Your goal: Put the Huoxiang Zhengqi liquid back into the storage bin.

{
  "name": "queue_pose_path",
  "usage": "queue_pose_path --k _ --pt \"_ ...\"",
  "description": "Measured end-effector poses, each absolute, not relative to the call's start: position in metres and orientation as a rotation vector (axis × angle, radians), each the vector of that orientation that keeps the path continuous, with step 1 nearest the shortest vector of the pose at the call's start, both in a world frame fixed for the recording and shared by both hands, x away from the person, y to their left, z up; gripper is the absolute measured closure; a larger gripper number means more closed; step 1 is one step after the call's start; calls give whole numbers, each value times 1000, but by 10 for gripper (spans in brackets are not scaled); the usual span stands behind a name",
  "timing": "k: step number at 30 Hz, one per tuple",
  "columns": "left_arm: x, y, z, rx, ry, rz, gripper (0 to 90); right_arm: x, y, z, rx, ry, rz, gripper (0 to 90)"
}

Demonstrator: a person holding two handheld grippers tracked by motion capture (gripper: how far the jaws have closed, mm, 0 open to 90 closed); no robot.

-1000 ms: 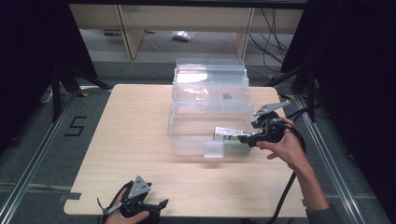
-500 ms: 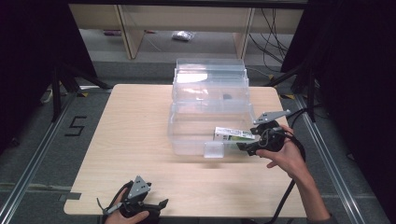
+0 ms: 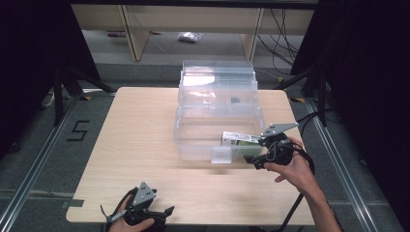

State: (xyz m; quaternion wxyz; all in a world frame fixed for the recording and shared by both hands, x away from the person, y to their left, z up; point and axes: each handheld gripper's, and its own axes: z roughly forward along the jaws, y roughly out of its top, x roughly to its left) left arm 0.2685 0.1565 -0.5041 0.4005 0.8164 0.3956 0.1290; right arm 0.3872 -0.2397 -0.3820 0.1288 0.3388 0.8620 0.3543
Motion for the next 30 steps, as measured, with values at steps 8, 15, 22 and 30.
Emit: queue_pose_path --k 8,15,22,30 --pt "268 157 -503 2068 1000 327 150 380 -238 -385 1028 2493 1019 183" --pt "268 156 -504 2050 1003 318 149 371 -235 -388 1037 2485 1043 176" --pt "268 157 -503 2067 1000 325 149 368 -234 -393 998 2510 1023 174" --pt "268 157 -503 2065 1002 329 149 361 -230 -395 1059 2513 1026 173"
